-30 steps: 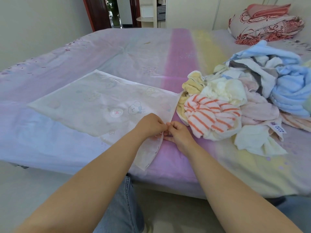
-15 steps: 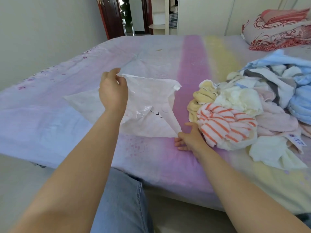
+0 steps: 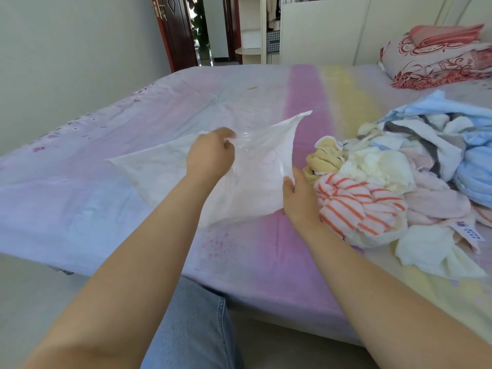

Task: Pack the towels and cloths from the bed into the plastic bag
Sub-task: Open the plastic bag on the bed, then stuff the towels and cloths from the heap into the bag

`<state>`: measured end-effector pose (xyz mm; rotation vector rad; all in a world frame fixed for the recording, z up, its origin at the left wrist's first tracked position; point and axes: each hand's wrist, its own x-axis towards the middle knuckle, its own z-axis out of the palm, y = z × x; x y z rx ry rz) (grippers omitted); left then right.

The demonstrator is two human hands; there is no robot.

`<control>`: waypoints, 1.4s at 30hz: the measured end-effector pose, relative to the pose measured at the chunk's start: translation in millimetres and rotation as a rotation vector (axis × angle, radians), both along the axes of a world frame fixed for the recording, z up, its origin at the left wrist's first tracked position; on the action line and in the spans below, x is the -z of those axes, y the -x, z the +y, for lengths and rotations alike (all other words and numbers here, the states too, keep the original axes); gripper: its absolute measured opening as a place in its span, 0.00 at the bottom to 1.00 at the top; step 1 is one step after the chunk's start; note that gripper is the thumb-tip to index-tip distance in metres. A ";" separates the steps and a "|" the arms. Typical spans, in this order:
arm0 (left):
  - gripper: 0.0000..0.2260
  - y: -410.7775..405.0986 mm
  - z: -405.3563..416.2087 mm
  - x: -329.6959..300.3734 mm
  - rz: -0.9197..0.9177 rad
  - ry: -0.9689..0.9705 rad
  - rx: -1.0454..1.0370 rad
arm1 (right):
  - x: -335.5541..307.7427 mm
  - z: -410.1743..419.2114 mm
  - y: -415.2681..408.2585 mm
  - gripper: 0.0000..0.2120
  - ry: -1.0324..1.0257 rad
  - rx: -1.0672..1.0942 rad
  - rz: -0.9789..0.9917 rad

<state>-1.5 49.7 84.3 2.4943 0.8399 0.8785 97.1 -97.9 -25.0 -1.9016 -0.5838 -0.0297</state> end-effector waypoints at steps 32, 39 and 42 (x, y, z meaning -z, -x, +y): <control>0.15 0.3 -70.8 61.8 -0.243 0.453 0.179 | 1.1 -144.6 6.2 0.18 0.362 0.254 -0.322; 0.13 8.0 -74.6 60.5 -0.317 0.480 0.160 | -84.7 -131.7 37.9 0.20 -0.771 0.187 -0.073; 0.13 9.1 -72.3 53.0 -0.328 0.454 0.165 | -64.2 -99.8 43.2 0.28 -0.680 0.094 0.014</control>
